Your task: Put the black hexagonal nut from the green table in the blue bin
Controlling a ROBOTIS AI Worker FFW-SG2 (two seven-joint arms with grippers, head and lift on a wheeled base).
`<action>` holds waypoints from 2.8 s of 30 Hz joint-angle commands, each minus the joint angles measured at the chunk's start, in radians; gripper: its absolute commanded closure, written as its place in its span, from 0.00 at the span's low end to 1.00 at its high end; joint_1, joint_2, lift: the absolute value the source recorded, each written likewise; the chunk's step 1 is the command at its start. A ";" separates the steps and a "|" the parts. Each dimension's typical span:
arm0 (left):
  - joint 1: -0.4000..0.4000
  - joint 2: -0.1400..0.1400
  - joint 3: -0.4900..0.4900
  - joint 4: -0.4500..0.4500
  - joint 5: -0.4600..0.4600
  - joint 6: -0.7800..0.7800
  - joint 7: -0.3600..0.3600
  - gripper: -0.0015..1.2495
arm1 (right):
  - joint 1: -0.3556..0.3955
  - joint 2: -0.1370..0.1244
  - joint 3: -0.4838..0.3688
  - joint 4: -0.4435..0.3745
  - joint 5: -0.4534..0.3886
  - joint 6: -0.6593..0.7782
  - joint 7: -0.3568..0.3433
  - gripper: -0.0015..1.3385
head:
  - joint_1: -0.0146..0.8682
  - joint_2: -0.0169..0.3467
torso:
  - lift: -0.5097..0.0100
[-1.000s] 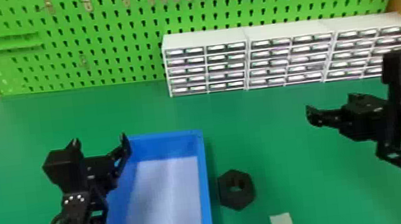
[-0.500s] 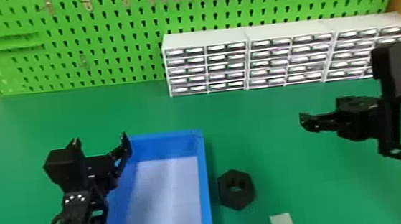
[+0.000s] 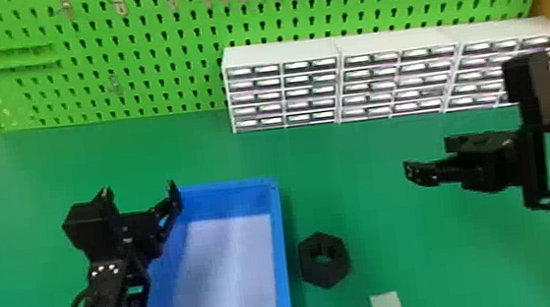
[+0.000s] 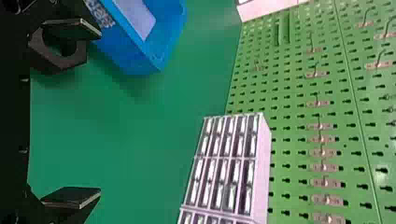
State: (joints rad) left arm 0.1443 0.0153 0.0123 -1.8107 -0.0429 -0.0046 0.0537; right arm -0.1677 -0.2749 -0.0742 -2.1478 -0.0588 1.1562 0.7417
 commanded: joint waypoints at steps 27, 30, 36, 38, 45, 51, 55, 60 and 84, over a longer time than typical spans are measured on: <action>-0.008 0.000 0.002 0.004 -0.005 0.000 0.000 0.18 | -0.050 0.031 0.110 0.063 0.329 0.045 0.369 0.09 | 0.76 0.20 | 0.80; -0.008 0.000 0.002 0.004 -0.005 0.000 0.000 0.18 | -0.046 0.043 0.113 0.066 0.346 0.045 0.372 0.09 | 0.76 0.20 | 0.80; -0.009 0.000 0.002 0.004 -0.005 0.000 0.000 0.18 | -0.041 0.051 0.120 0.078 0.350 0.045 0.375 0.09 | 0.76 0.20 | 0.80; -0.009 0.000 0.002 0.004 -0.005 0.000 0.000 0.18 | -0.041 0.049 0.125 0.082 0.352 0.045 0.375 0.09 | 0.76 0.20 | 0.80; -0.011 0.000 0.002 0.004 -0.005 0.000 0.000 0.18 | -0.042 0.042 0.137 0.086 0.353 0.051 0.384 0.09 | 0.76 0.20 | 0.80; -0.014 0.000 0.003 0.004 -0.005 -0.002 0.000 0.18 | -0.046 0.039 0.165 0.088 0.378 0.065 0.400 0.09 | 0.76 0.20 | 0.80; -0.014 0.000 0.003 0.004 -0.005 -0.002 0.000 0.18 | -0.044 0.039 0.172 0.094 0.398 0.066 0.417 0.09 | 0.76 0.20 | 0.80; -0.014 0.000 0.003 0.004 -0.005 -0.002 0.000 0.18 | -0.042 0.039 0.177 0.098 0.413 0.071 0.426 0.09 | 0.76 0.20 | 0.80; -0.022 -0.002 -0.003 0.008 -0.006 -0.002 0.000 0.18 | -0.119 0.071 0.323 0.212 0.484 0.069 0.440 0.09 | 0.76 0.20 | 0.80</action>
State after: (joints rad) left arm 0.1243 0.0140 0.0099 -1.8025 -0.0491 -0.0061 0.0537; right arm -0.2735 -0.2124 0.2258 -1.9609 0.4148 1.2362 1.1812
